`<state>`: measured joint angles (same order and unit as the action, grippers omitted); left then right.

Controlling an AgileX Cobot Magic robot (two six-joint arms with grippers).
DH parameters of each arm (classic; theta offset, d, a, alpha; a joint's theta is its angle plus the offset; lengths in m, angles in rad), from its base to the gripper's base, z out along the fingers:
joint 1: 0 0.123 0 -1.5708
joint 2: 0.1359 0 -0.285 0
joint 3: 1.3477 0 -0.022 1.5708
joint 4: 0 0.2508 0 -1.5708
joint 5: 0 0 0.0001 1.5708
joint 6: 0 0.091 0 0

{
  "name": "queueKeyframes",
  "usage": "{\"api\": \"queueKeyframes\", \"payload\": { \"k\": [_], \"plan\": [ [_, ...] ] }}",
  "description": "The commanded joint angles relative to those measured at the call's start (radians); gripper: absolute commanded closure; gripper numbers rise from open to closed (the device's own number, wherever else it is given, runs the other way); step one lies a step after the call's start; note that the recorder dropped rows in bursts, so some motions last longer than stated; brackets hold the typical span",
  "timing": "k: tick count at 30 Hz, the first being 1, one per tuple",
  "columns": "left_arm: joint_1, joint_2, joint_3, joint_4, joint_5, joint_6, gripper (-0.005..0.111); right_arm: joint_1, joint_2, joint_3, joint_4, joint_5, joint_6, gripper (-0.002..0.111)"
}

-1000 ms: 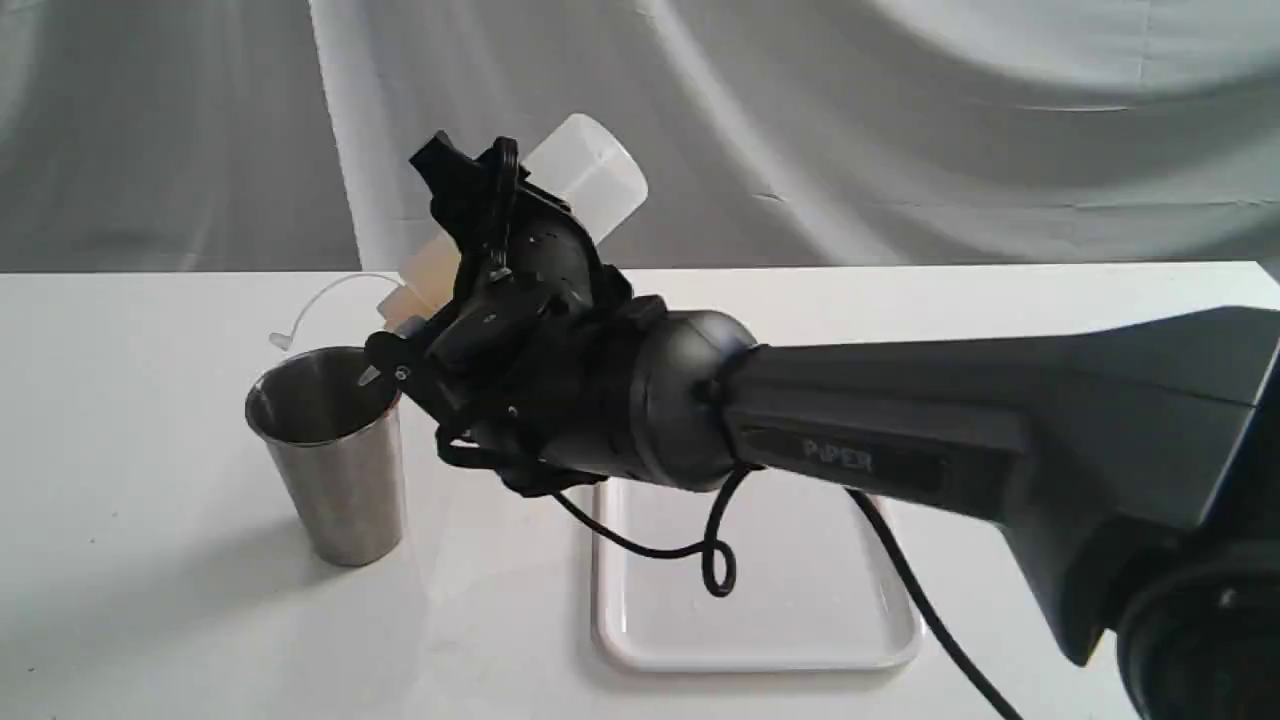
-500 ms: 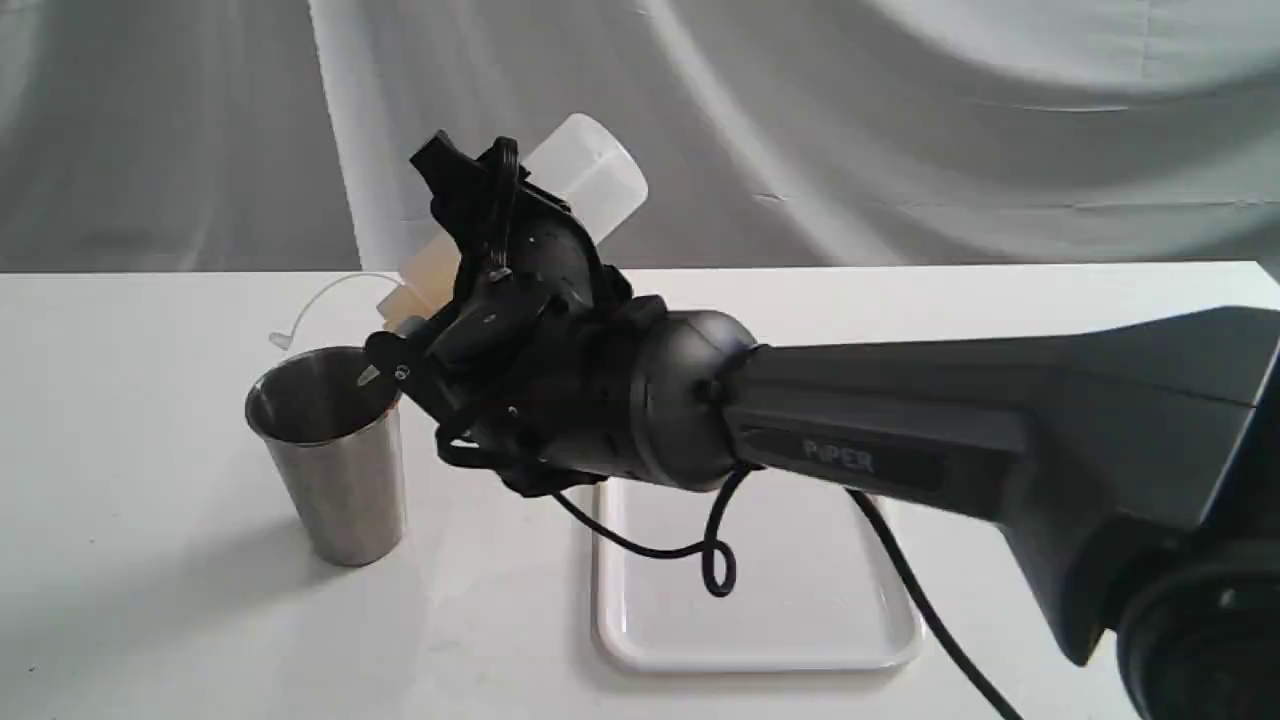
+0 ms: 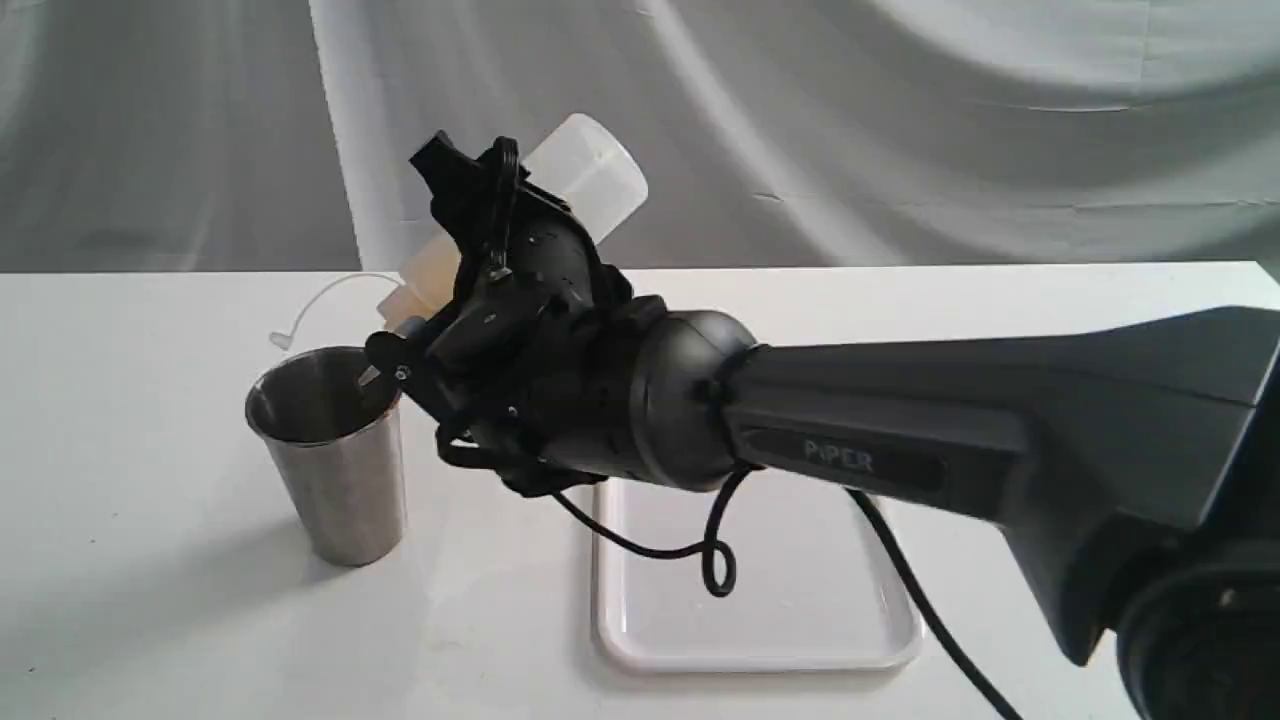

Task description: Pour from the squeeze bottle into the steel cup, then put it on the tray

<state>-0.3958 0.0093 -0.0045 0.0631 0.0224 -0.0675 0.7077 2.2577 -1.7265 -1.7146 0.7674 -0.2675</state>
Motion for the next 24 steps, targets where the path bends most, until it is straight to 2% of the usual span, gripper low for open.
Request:
{"api": "queueKeyframes", "payload": {
  "k": [1, 12, 24],
  "plan": [
    [0.002, 0.007, 0.004, 0.004, -0.010, -0.001, 0.098, 0.001, -0.017, -0.008, -0.030, 0.009, 0.003, 0.108],
    [0.002, 0.007, 0.004, 0.004, -0.010, -0.001, 0.098, 0.001, -0.017, -0.008, -0.030, 0.009, 0.013, 0.108],
    [0.002, 0.007, 0.004, 0.004, -0.010, -0.001, 0.098, 0.001, -0.027, -0.008, 0.010, 0.047, 0.239, 0.108]
  ]
}}
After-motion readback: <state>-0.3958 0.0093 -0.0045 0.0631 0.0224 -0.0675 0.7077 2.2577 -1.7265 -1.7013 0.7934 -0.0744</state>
